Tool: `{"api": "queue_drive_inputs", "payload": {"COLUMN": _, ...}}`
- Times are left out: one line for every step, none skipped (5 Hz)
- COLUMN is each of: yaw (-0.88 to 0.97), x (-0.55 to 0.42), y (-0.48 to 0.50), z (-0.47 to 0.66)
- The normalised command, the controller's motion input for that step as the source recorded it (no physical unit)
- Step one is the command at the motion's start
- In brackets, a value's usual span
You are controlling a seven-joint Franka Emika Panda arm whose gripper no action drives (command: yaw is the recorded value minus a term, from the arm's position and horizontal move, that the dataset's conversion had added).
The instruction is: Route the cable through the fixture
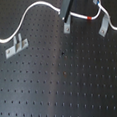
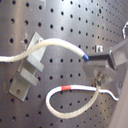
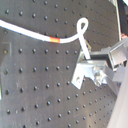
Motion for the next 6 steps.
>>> {"api": "queue_drive_inputs", "payload": {"yaw": 0.00, "x": -0.305, "y": -0.292, "z": 0.01}}
{"api": "queue_drive_inputs", "payload": {"yaw": 0.00, "x": -0.292, "y": -0.281, "z": 0.01}}
{"api": "queue_drive_inputs", "payload": {"yaw": 0.00, "x": -0.260, "y": -0.250, "z": -0.04}}
{"api": "queue_drive_inputs", "payload": {"yaw": 0.00, "x": -0.284, "y": -0.274, "z": -0.02}}
{"api": "queue_drive_inputs", "payload": {"yaw": 0.00, "x": -0.303, "y": -0.292, "z": -0.03}}
{"api": "queue_drive_inputs", "payload": {"yaw": 0.00, "x": -0.256, "y": -0.249, "z": -0.01}}
